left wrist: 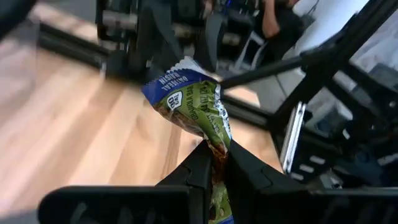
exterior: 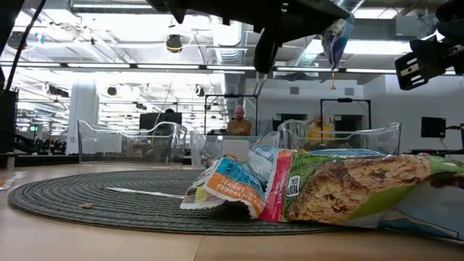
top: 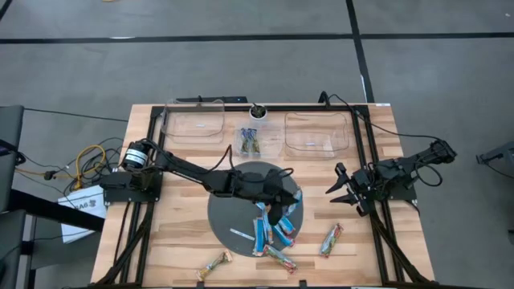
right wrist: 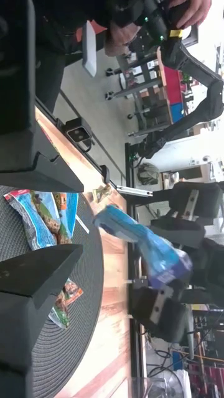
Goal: Pick and place Granola Bars by type
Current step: Put the blue granola bar into the middle transparent bin
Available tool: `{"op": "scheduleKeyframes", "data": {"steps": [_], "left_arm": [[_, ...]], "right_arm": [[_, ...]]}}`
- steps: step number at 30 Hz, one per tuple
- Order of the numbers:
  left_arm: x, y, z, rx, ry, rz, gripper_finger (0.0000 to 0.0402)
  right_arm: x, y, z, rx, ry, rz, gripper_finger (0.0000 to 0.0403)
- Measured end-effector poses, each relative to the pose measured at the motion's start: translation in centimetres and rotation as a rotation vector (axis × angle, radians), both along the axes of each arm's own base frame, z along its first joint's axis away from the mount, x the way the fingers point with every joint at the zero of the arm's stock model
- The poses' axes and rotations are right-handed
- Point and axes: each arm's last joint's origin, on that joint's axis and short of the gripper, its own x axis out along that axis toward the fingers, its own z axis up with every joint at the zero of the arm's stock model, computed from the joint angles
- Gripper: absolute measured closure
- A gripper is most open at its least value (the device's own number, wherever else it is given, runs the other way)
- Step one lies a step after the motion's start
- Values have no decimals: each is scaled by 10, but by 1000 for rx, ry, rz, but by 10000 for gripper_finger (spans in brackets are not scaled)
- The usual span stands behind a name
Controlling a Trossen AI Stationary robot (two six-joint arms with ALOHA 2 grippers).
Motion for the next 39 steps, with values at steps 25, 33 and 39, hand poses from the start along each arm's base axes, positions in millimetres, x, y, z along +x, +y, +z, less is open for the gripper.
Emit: {"op": "scheduleKeyframes", "data": {"steps": [25, 33, 39], "left_arm": [[4, 101, -8, 119, 85, 277, 378], [-4, 159, -9, 146, 113, 395, 380], [-11, 189, -10, 134, 129, 427, 379]], "right_arm": [[0, 0, 0, 0, 0, 0, 266], [0, 0, 0, 0, 0, 0, 264], [0, 0, 0, 0, 0, 0, 266]]}}
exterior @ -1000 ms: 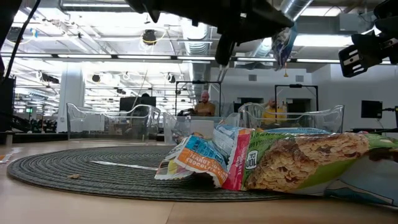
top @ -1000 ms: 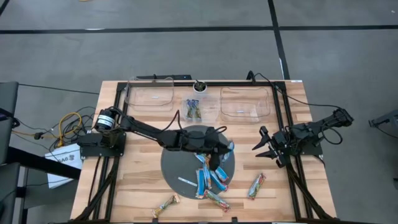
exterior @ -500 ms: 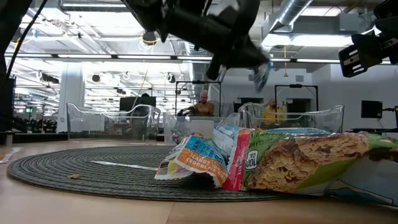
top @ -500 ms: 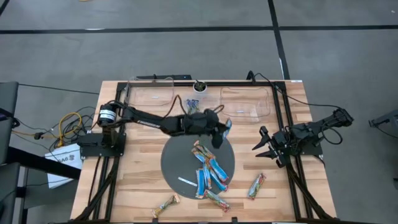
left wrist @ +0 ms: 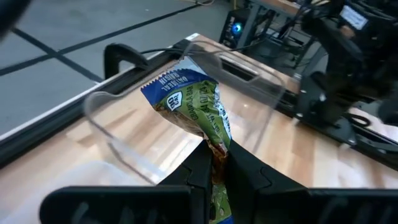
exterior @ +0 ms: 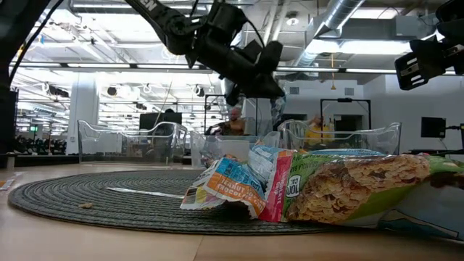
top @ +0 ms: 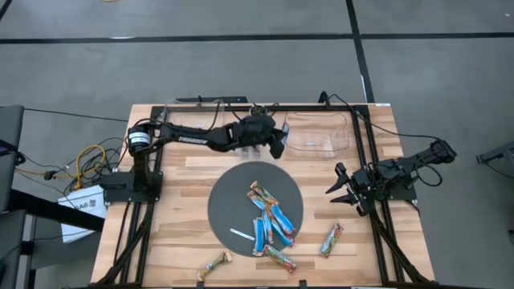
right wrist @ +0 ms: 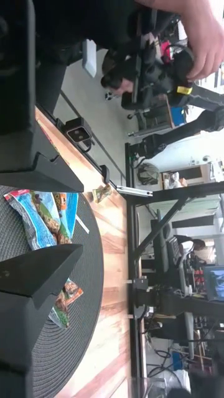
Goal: Pick and place Granola Bars by type
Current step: Put the blue granola bar into the middle transparent bin
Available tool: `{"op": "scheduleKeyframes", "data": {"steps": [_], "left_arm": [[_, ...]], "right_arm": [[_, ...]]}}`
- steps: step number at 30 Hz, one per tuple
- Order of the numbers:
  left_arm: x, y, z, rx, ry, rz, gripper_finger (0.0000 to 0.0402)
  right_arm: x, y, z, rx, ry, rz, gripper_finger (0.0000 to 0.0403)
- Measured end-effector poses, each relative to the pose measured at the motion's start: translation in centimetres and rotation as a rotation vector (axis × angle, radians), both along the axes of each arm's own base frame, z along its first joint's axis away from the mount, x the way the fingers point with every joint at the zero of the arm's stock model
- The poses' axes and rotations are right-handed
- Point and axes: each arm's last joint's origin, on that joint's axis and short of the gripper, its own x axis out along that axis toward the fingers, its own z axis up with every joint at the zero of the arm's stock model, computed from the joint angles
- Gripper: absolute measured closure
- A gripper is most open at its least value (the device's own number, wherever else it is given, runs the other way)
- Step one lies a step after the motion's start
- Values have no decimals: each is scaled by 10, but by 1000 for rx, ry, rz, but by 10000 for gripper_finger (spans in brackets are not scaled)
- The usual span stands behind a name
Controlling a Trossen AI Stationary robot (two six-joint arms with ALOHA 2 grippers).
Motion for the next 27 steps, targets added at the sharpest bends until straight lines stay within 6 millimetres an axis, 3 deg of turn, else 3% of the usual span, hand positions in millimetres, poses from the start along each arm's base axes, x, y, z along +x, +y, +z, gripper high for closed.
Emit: {"op": "scheduleKeyframes", "data": {"steps": [12, 19, 27], "left_arm": [[-6, 13, -5, -11, 44, 35, 379], [-24, 25, -32, -83, 47, 100, 379], [-41, 43, -50, -208, 111, 164, 379]], "right_arm": [[0, 0, 0, 0, 0, 0, 265], [0, 0, 0, 0, 0, 0, 266], [0, 0, 0, 0, 0, 0, 264]]}}
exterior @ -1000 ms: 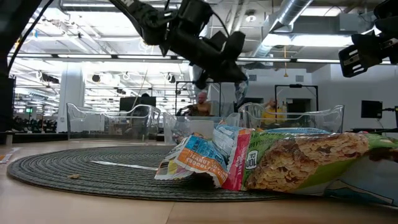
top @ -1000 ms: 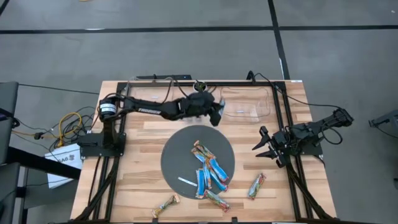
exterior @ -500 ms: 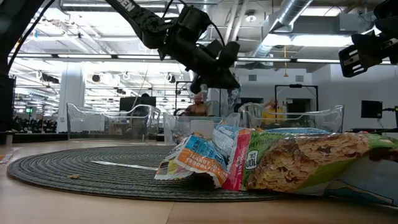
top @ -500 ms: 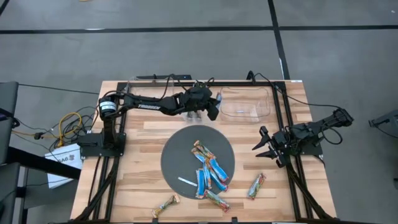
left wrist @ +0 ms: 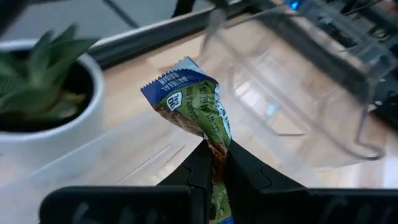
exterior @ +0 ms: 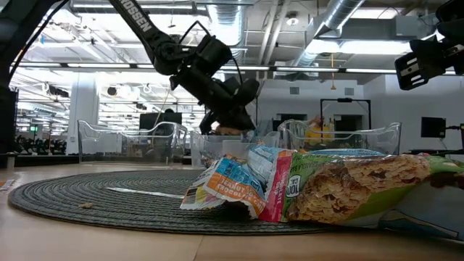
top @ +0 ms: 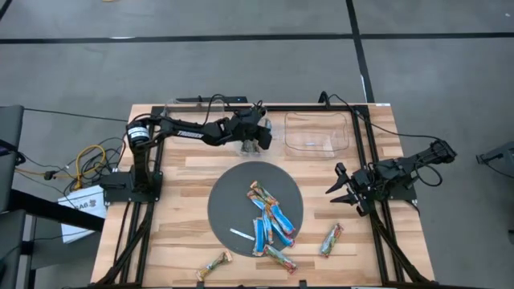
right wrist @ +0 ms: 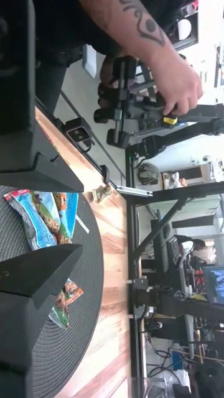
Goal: Pick and place Granola Bars by type
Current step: Put the blue granola bar into the middle transparent bin
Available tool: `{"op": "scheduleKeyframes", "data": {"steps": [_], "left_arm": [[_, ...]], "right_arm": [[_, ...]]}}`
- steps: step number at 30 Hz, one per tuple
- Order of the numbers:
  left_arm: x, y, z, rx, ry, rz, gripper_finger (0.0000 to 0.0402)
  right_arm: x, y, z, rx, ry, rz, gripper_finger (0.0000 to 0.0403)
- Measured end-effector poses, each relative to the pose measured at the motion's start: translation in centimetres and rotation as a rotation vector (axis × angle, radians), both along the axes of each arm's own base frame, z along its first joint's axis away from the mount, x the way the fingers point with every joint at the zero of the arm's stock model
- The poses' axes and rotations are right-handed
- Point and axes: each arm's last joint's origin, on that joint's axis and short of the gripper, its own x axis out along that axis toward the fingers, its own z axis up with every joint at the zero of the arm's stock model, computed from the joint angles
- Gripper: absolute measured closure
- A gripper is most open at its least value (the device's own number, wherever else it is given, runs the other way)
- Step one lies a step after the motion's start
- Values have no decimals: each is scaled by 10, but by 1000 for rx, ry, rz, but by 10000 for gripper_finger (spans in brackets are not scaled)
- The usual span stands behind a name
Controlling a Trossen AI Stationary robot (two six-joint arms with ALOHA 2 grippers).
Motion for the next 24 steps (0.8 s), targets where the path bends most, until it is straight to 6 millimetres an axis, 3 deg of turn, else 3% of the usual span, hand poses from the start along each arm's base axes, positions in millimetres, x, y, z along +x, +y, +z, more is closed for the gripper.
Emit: {"op": "scheduleKeyframes", "data": {"steps": [14, 24], "left_arm": [[-7, 4, -8, -254, -2, 42, 379], [-7, 4, -9, -239, 5, 68, 367]], "right_arm": [[0, 0, 0, 0, 0, 0, 265], [0, 0, 0, 0, 0, 0, 264]]}}
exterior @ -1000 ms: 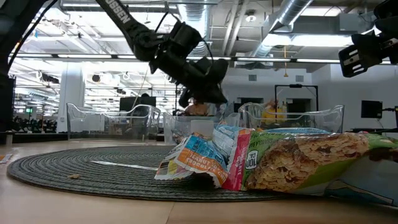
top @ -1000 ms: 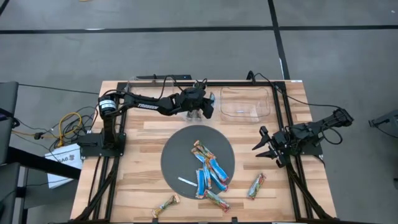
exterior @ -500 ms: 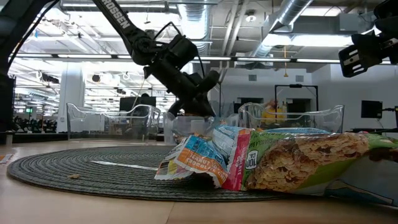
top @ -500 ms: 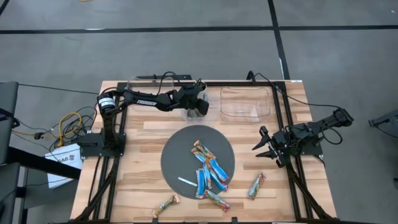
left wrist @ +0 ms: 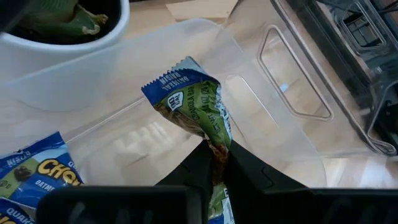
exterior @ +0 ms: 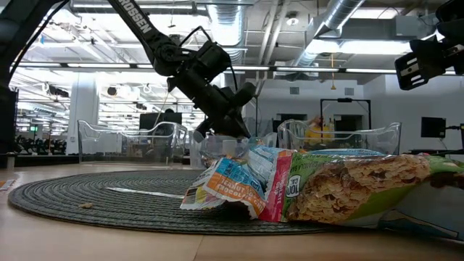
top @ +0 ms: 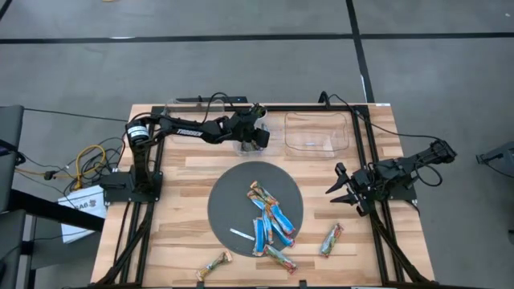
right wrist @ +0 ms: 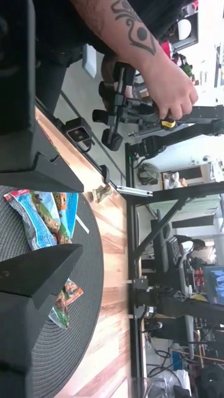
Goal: Pick and place Granola Bars by type
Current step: Put the blue granola bar into the middle transparent bin, then put the yellow granola bar into the left transparent bin
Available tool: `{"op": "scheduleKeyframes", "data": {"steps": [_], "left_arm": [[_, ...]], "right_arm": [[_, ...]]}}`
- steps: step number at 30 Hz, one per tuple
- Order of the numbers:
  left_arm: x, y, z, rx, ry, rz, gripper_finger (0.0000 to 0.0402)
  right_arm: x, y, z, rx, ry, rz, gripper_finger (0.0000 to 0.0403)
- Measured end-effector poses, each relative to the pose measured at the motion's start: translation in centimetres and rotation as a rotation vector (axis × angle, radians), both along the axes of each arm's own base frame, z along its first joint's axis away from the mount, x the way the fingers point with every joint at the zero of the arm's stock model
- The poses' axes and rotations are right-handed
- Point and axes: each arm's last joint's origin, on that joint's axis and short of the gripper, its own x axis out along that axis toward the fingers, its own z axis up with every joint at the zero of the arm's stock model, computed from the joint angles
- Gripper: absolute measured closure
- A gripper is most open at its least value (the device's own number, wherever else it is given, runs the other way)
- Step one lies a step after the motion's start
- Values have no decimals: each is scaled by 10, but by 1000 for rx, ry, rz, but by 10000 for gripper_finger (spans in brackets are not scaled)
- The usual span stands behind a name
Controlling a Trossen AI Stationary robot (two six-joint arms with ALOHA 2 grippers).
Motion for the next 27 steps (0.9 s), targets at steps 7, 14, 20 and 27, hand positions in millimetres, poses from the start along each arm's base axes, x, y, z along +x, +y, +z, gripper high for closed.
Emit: {"op": "scheduleKeyframes", "data": {"steps": [7, 14, 20, 27], "left_arm": [[0, 0, 0, 0, 0, 0, 323], [1, 0, 0, 0, -8, -5, 302], [5, -5, 4, 40, -47, -37, 301], [17, -20, 14, 128, -142, -181, 302]], "right_arm": [[0, 0, 0, 0, 0, 0, 264], [0, 0, 0, 0, 0, 0, 266], [0, 0, 0, 0, 0, 0, 264], [0, 0, 0, 0, 0, 0, 266]]}}
